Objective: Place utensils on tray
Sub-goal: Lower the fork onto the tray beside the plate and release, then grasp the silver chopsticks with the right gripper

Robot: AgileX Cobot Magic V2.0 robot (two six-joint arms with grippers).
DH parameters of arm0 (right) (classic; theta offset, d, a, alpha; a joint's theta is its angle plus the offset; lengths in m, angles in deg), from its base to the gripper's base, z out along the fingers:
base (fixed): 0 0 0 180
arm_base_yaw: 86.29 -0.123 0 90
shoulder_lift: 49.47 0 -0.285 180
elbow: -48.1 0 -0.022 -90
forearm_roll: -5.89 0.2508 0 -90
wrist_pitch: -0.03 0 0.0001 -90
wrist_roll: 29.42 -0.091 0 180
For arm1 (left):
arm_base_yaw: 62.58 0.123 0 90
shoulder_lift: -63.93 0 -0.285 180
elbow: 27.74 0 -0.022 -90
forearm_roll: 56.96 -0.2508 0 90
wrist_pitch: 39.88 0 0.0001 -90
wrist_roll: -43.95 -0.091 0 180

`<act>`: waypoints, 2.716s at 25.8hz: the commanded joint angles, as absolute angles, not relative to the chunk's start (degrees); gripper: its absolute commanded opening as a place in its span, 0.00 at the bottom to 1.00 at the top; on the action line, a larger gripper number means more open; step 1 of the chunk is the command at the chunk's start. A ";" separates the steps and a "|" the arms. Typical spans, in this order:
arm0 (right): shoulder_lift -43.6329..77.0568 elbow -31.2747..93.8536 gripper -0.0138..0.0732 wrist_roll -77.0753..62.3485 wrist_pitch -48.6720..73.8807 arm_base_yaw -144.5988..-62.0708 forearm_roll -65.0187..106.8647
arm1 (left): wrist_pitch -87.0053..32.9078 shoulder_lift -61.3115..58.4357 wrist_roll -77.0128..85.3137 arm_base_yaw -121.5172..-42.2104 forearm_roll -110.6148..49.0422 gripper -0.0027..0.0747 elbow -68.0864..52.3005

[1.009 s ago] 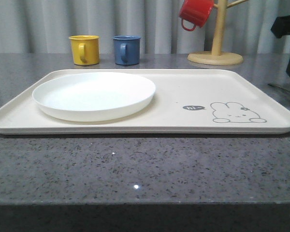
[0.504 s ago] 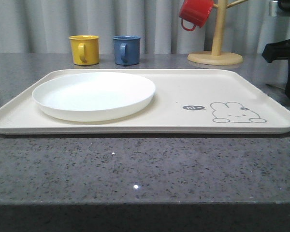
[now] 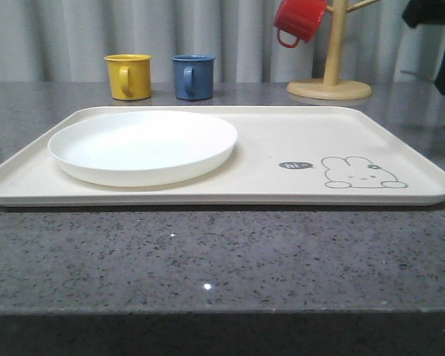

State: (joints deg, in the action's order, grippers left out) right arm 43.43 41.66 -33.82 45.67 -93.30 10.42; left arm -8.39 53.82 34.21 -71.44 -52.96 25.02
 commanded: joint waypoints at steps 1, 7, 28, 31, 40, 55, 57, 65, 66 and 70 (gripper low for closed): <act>41.12 46.73 0.12 -39.34 46.44 -99.74 8.22 | -12.61 53.02 34.79 -71.44 -52.31 0.01 23.59; 45.94 52.33 0.11 -57.05 47.98 -113.31 -3.19 | -12.61 53.02 34.79 -71.44 -52.31 0.01 23.59; 58.06 54.09 0.15 -70.21 42.59 -115.37 -0.25 | -12.61 53.02 34.79 -71.44 -52.31 0.01 23.59; 58.29 54.09 0.27 -70.21 42.12 -115.37 0.11 | -12.61 53.02 34.79 -71.44 -52.31 0.01 23.59; 56.62 55.71 0.60 -70.10 45.45 -114.70 0.24 | -12.61 53.02 34.79 -71.44 -52.31 0.01 23.59; 47.64 53.57 0.61 -34.77 62.09 -86.42 2.89 | -12.61 53.02 34.79 -71.44 -52.31 0.01 23.59; 48.36 52.34 0.61 -31.52 62.16 -83.82 4.54 | -12.61 53.02 34.79 -71.44 -52.31 0.01 23.59; 54.62 51.63 0.61 -28.15 62.56 -82.21 6.24 | -12.61 53.02 34.79 -71.44 -52.31 0.01 23.59; 55.32 51.63 0.61 -28.15 62.50 -82.21 6.29 | -12.61 53.02 34.79 -71.44 -52.31 0.01 23.59; 56.76 51.63 0.52 -28.15 62.48 -82.21 6.70 | -12.61 53.02 34.79 -71.44 -52.31 0.01 23.59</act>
State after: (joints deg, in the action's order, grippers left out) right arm 58.90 50.41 -28.87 63.46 -82.43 6.49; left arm -8.39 53.82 34.21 -71.44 -52.96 25.02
